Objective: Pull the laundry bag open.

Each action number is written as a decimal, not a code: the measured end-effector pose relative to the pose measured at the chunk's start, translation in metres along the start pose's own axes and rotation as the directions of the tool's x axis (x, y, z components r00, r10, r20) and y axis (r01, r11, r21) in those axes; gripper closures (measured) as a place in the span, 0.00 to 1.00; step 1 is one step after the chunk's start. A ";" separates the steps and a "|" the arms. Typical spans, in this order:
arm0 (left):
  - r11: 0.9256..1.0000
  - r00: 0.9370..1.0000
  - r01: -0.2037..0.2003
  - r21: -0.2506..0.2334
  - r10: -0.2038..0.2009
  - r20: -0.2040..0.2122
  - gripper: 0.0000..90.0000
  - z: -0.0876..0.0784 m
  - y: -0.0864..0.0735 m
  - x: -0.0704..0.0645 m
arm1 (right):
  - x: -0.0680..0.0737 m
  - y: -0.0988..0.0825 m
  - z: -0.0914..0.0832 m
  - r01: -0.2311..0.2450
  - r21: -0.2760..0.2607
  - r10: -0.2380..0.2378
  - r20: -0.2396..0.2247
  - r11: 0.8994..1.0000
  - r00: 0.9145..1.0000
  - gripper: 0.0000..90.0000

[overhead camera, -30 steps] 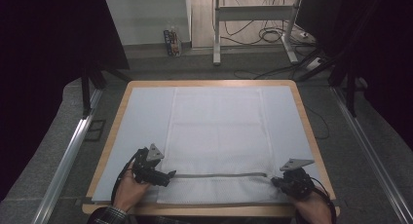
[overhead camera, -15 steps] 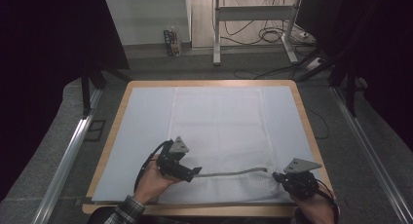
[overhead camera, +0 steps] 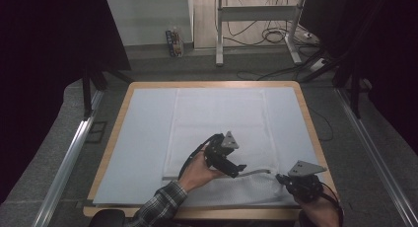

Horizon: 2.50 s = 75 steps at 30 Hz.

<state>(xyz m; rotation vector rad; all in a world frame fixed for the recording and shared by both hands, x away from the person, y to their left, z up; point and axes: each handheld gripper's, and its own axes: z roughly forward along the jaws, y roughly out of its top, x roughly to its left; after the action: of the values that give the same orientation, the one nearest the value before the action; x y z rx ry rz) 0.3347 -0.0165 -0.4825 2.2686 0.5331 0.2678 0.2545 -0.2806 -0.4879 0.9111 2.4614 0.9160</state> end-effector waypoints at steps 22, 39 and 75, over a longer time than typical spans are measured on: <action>0.997 0.995 -0.082 0.004 0.082 0.063 0.06 0.063 0.041 -0.033 | 0.001 0.001 -0.004 0.012 -0.025 -0.012 -0.006 1.000 1.000 0.98; 0.998 0.998 -0.058 0.005 0.058 0.019 0.23 0.035 0.029 -0.012 | -0.001 0.000 -0.002 0.004 -0.006 -0.004 0.012 1.000 1.000 0.98; 0.995 0.924 -0.008 0.096 -0.029 0.380 0.86 0.049 0.025 -0.021 | 0.003 0.001 -0.005 0.073 -0.027 -0.072 0.059 0.997 0.996 0.97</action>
<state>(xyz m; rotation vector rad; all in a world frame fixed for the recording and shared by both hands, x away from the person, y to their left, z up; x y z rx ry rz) 0.3410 -0.0732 -0.4978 2.3291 0.3575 -0.2105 0.2503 -0.2796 -0.4840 0.8212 2.4094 0.8860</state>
